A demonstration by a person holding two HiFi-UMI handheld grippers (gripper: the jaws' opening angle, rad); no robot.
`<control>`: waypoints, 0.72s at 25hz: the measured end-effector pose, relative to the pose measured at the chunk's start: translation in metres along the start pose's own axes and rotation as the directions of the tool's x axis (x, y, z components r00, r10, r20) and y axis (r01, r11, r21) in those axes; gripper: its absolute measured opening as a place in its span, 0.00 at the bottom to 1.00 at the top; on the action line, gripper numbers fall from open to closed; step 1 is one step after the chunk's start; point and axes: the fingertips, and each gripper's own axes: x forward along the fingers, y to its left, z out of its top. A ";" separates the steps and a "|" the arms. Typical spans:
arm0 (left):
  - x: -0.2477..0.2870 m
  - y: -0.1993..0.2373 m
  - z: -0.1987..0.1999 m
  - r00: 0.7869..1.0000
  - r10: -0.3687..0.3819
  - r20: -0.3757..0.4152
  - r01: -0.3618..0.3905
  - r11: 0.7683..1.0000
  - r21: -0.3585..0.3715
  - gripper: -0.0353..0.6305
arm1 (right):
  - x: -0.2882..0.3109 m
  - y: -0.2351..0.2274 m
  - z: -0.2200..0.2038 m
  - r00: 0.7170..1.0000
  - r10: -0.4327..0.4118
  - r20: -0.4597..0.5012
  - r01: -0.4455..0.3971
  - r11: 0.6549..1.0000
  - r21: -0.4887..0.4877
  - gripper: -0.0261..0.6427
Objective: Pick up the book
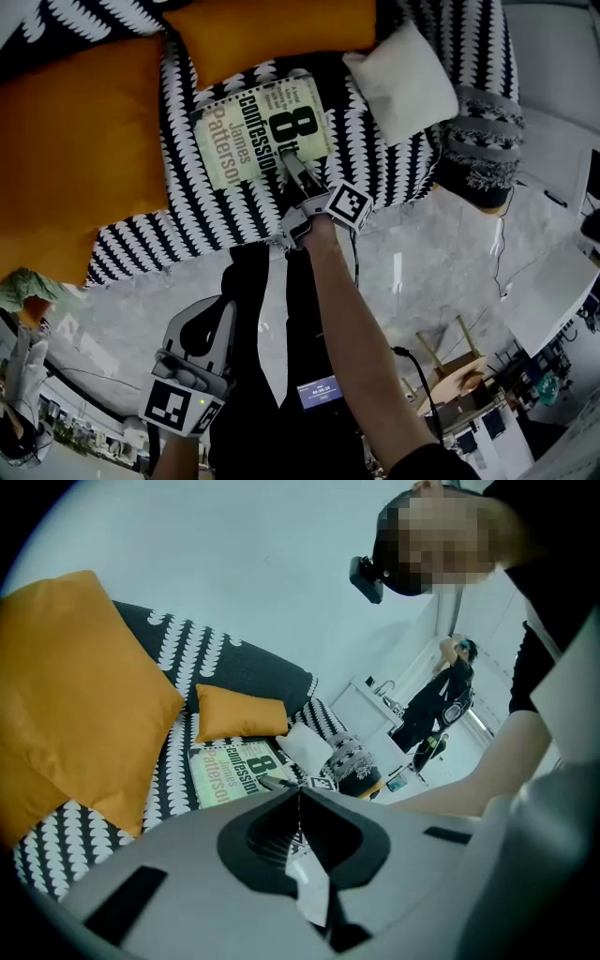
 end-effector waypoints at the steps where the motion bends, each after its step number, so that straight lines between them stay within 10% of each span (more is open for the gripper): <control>1: -0.001 -0.002 0.001 1.000 0.002 0.003 -0.002 1.000 -0.001 0.08 | -0.001 0.001 -0.001 1.000 -0.002 -0.001 0.002 1.000 -0.001 0.32; 7: -0.004 -0.011 0.000 1.000 0.015 0.027 -0.014 1.000 -0.005 0.07 | -0.009 0.012 -0.005 1.000 0.018 -0.024 -0.018 1.000 -0.008 0.32; 14: -0.084 -0.164 0.091 0.996 0.035 0.088 -0.039 0.998 0.043 0.07 | -0.123 0.184 0.027 0.996 0.092 -0.015 -0.093 0.994 -0.052 0.31; 18: -0.077 -0.162 0.084 0.995 0.052 0.083 -0.054 0.998 0.019 0.08 | -0.124 0.175 0.025 0.995 0.089 -0.039 -0.091 0.994 -0.054 0.31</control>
